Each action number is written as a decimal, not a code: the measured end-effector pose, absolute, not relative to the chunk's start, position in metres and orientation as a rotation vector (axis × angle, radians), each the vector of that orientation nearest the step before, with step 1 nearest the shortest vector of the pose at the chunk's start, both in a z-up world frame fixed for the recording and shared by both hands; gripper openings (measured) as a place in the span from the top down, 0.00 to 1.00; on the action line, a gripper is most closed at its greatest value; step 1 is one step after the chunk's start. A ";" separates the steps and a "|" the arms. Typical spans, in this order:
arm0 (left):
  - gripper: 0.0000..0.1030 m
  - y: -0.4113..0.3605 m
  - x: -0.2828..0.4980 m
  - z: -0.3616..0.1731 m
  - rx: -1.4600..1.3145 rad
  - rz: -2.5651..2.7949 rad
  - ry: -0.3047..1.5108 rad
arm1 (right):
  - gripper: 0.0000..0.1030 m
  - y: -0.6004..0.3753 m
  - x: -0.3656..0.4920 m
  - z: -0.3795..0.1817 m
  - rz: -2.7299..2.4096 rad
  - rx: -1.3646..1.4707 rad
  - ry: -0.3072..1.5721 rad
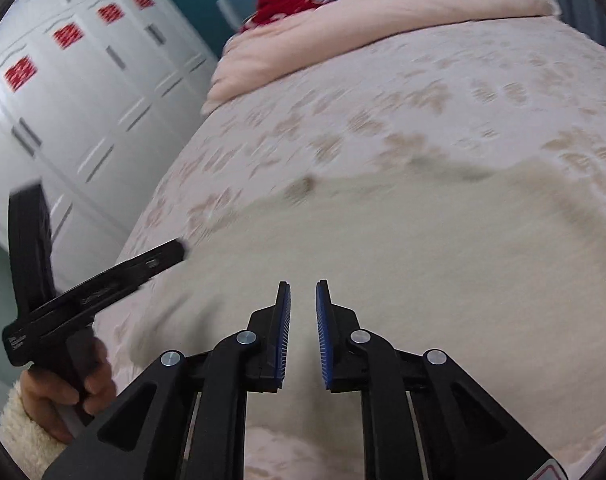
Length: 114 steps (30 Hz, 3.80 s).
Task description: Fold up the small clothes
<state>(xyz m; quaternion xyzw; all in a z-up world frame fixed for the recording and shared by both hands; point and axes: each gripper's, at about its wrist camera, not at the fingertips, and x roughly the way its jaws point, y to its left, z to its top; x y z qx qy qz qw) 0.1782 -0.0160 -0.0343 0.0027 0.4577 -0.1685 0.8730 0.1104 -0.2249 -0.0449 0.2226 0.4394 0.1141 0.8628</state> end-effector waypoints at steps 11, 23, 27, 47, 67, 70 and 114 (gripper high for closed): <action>0.31 0.066 0.165 -0.094 0.053 -0.115 1.047 | 1.00 -0.388 0.020 -0.106 -0.285 0.590 0.970; 0.15 0.041 0.251 -0.042 -0.091 -0.248 0.991 | 0.42 -0.401 0.129 -0.046 -0.214 0.467 0.868; 0.15 0.018 0.303 -0.078 -0.035 -0.219 1.099 | 0.38 -0.406 0.181 -0.087 -0.297 0.431 0.991; 0.81 0.019 0.306 -0.055 0.031 -0.238 1.020 | 0.79 -0.391 0.159 -0.037 -0.263 0.354 0.851; 0.66 0.111 0.282 -0.052 -0.087 0.078 0.972 | 0.84 -0.414 0.057 -0.068 -0.341 0.547 0.921; 0.57 0.072 0.275 -0.046 -0.093 -0.072 0.985 | 0.85 -0.375 0.089 -0.061 -0.180 0.540 0.924; 0.89 0.115 0.178 -0.083 -0.178 -0.112 1.208 | 0.91 -0.422 0.013 -0.052 -0.300 0.552 0.938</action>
